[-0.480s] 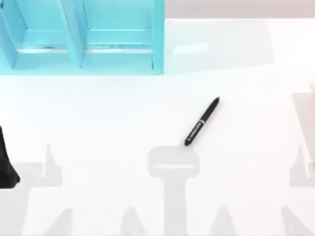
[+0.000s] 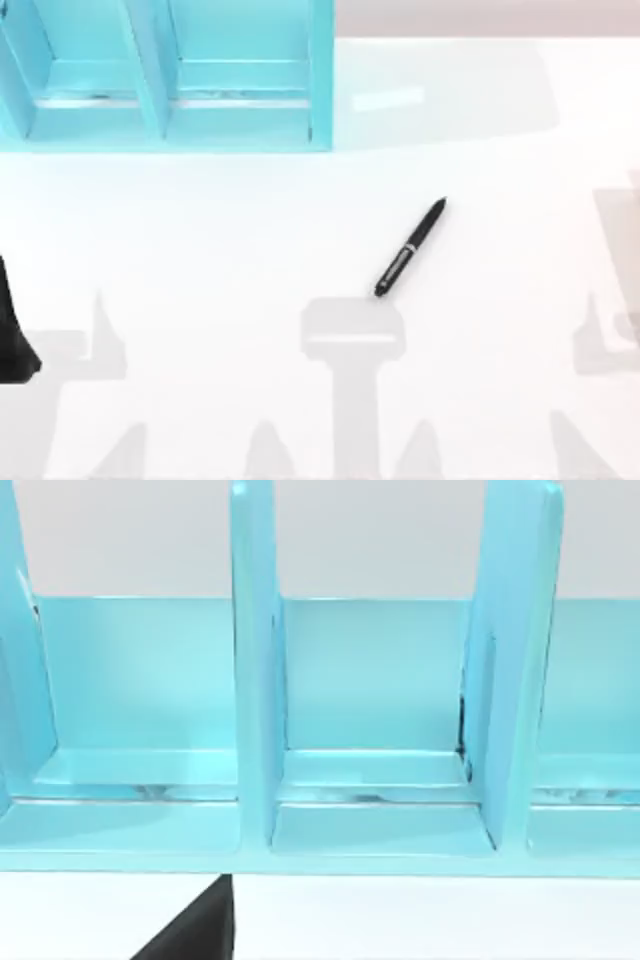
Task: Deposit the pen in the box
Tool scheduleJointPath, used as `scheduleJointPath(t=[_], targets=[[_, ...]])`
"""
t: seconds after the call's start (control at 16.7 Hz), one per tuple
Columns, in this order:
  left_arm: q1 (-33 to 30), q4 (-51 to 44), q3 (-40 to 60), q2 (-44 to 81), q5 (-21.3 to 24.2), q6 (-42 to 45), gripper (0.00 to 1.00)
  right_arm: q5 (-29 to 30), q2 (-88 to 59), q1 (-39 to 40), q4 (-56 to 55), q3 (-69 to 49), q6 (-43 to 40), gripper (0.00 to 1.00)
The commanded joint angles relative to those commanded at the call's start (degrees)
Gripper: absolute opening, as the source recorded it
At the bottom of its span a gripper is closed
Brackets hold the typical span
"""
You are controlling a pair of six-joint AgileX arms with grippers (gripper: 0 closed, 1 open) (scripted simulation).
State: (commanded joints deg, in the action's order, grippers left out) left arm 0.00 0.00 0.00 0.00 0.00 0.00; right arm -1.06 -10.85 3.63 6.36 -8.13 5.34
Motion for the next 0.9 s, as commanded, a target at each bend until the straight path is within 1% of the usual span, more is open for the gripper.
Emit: scheduleJointPath(t=[0.3,0.6,0.9], targets=[[0.00,0.00,0.00,0.00,0.00,0.00,1.00,-0.46,-21.38,5.49,12.88,-14.50,9.20,1.00],[0.00,0.00,0.00,0.00,0.00,0.00,1.00,0.18,-49.12,11.29,29.69,-32.61,20.24,1.00],[0.00,0.00,0.00,0.00,0.00,0.00,1.00,1.21,-77.69,16.36,46.25,-53.62,31.75,1.00]])
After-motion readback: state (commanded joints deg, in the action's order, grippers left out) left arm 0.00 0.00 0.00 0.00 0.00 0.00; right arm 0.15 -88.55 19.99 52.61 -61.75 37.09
